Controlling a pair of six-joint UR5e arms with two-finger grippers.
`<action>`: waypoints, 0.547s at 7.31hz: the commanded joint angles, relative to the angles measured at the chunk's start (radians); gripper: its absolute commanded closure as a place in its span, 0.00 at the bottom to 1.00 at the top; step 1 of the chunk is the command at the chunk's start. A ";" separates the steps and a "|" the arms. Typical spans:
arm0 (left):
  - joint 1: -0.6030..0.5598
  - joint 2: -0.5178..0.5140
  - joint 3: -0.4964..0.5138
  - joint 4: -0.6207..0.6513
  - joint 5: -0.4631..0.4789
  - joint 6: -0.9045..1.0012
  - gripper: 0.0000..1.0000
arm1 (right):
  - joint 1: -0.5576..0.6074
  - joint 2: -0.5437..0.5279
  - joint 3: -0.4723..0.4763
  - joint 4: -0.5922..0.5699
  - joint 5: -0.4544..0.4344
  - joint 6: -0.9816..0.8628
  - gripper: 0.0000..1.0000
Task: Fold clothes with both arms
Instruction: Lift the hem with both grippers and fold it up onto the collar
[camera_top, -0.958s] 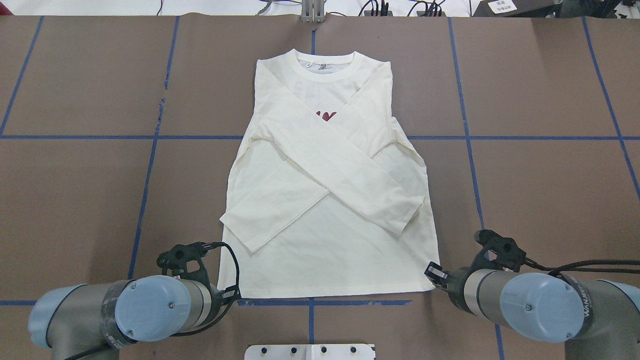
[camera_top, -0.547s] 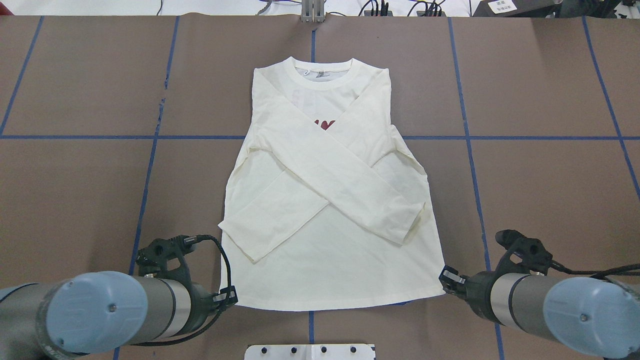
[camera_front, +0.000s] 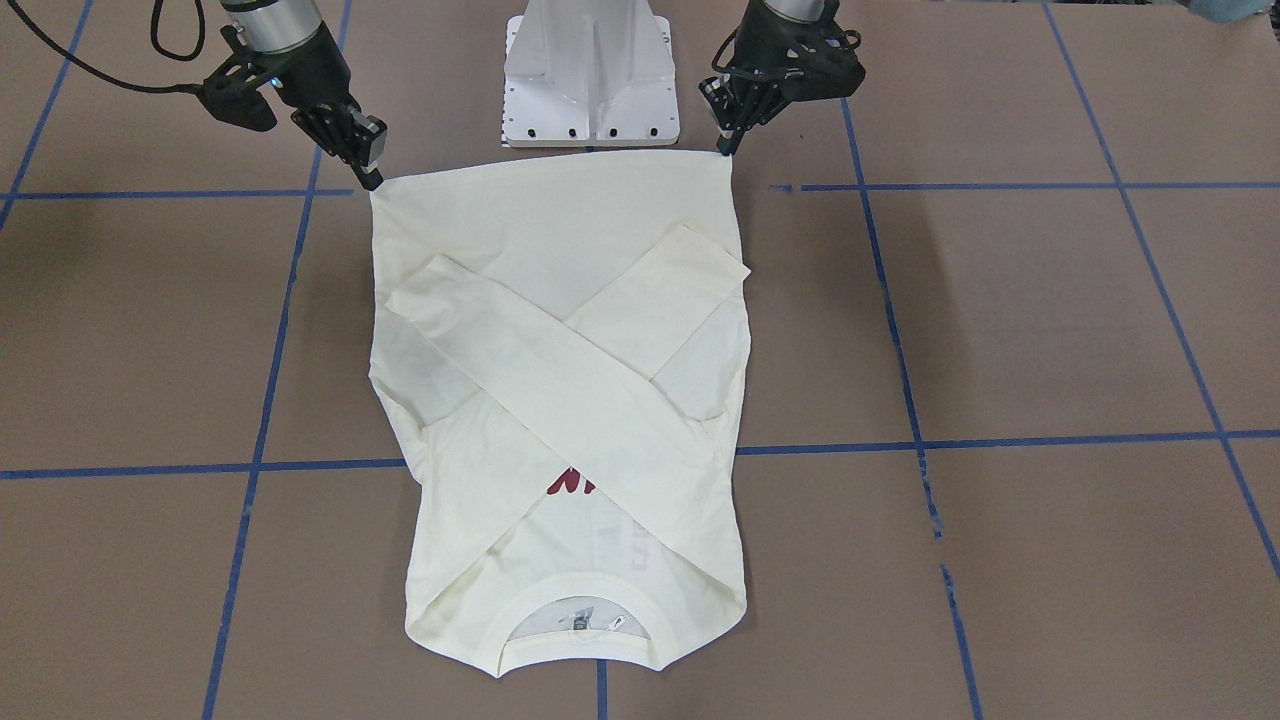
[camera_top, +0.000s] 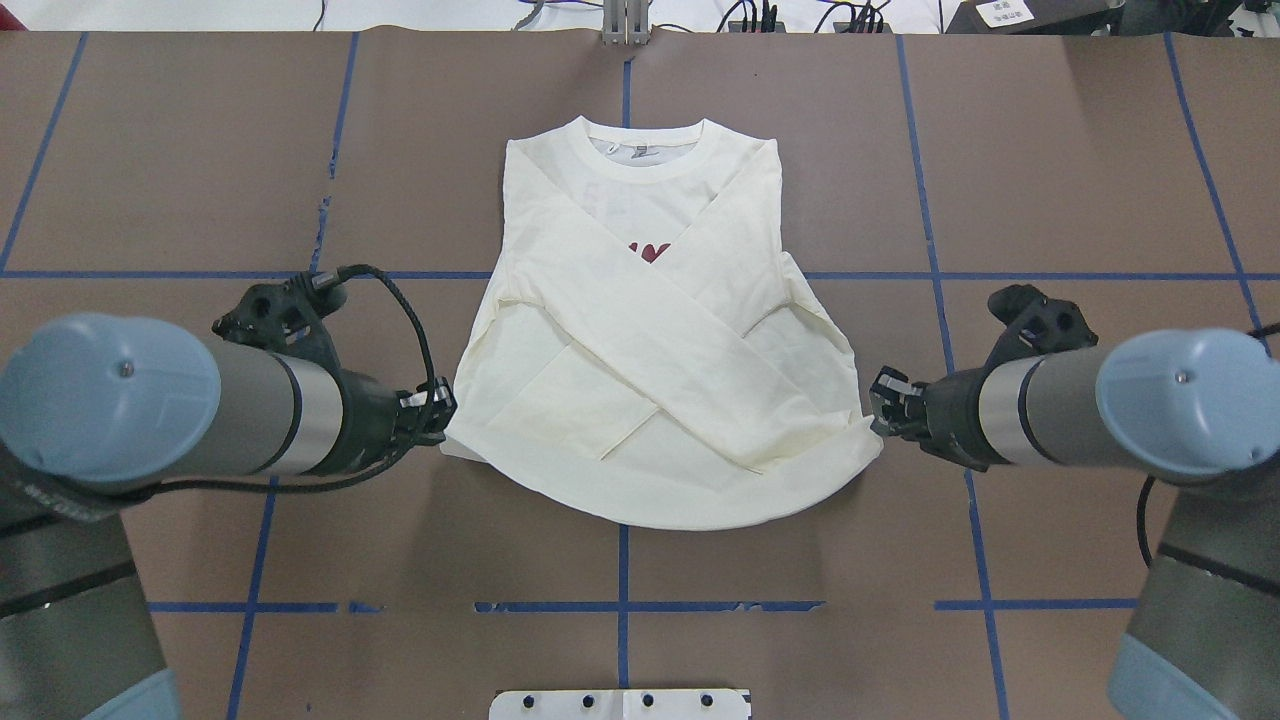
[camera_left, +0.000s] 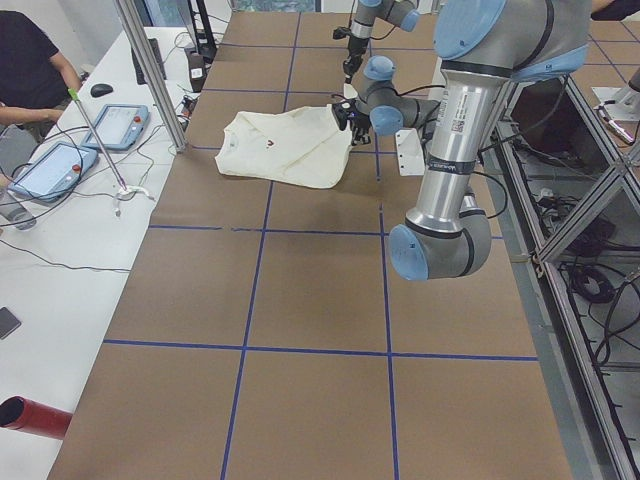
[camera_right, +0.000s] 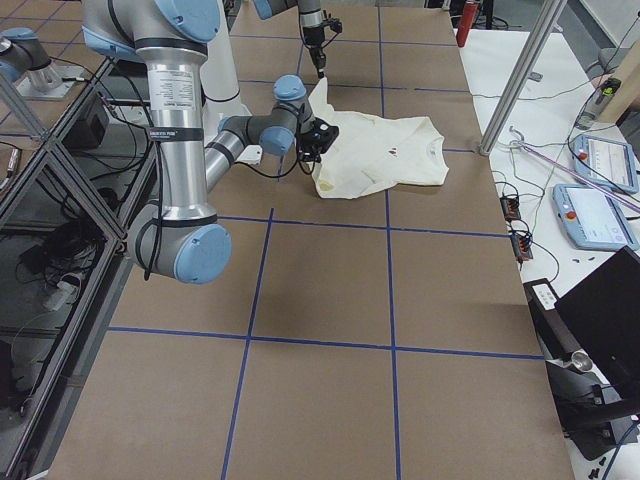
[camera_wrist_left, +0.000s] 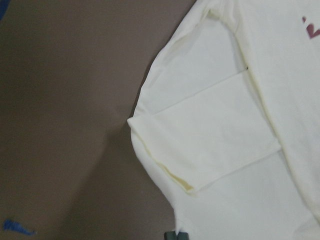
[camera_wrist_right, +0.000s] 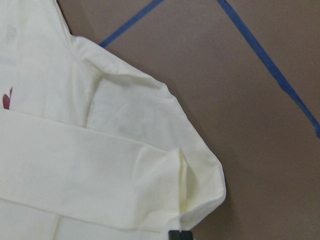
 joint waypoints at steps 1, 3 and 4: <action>-0.164 -0.093 0.146 -0.013 -0.054 0.062 1.00 | 0.225 0.280 -0.259 -0.067 0.149 -0.052 1.00; -0.225 -0.167 0.267 -0.031 -0.049 0.114 1.00 | 0.290 0.486 -0.536 -0.081 0.145 -0.127 1.00; -0.247 -0.208 0.382 -0.123 -0.048 0.114 1.00 | 0.301 0.558 -0.661 -0.072 0.142 -0.137 1.00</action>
